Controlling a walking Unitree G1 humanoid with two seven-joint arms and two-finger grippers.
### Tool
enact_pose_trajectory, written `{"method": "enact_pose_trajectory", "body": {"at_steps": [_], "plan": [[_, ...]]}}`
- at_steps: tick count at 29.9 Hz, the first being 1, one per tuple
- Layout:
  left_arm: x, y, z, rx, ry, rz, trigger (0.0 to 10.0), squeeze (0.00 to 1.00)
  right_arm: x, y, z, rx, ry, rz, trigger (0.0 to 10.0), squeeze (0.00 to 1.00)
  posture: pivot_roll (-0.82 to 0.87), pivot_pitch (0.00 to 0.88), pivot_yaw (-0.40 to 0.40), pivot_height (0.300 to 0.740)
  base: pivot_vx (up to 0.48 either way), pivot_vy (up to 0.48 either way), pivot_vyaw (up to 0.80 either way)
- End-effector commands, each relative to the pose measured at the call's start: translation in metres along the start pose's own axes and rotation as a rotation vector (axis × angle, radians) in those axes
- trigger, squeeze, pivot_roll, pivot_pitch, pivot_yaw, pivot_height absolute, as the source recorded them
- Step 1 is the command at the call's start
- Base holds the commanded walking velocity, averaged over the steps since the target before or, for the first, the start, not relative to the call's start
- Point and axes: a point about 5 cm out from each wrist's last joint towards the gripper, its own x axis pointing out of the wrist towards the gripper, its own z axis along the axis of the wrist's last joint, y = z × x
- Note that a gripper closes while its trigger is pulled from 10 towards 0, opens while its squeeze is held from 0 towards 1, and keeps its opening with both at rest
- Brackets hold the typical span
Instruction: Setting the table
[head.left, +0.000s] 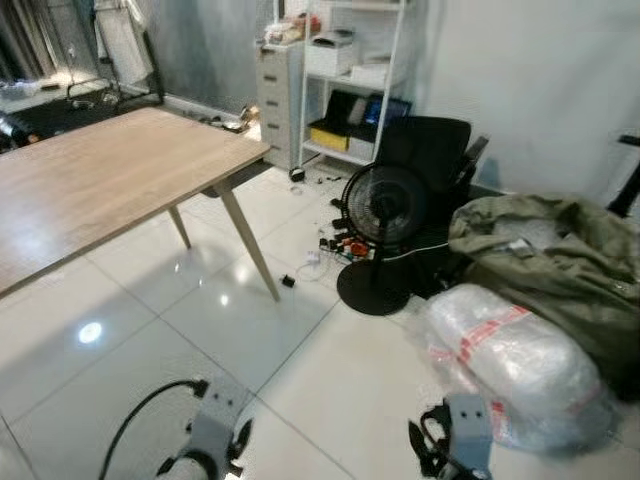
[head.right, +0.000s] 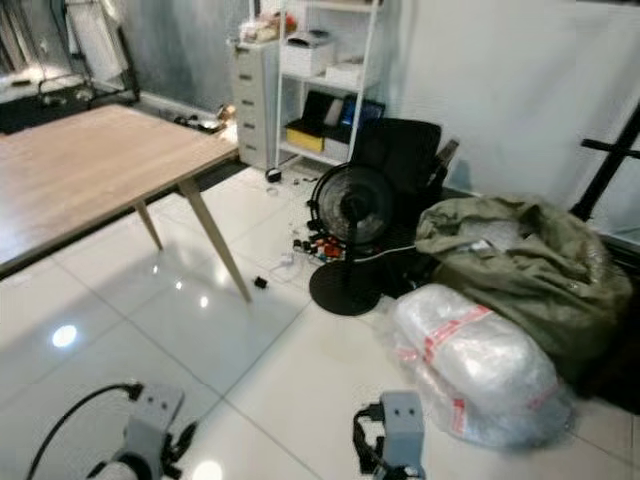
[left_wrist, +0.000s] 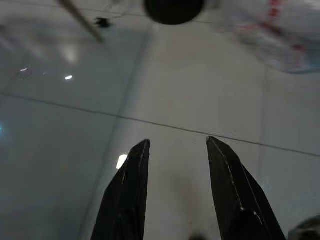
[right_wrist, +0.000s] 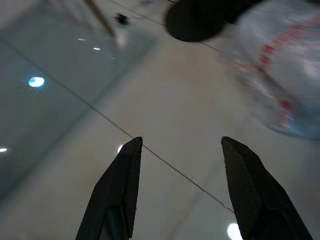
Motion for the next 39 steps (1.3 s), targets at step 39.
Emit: {"method": "enact_pose_trajectory", "body": {"at_steps": [39], "plan": [[-0.0019, 0.0062, -0.006, -0.014, 0.03, 0.019, 10.0, 0.0, -0.0017, 0.0042, -0.0057, 0.034, 0.015, 0.001, 10.0, 0.0, 0.02, 0.033, 0.057, 0.74, -0.196, 0.0, -0.07]]}}
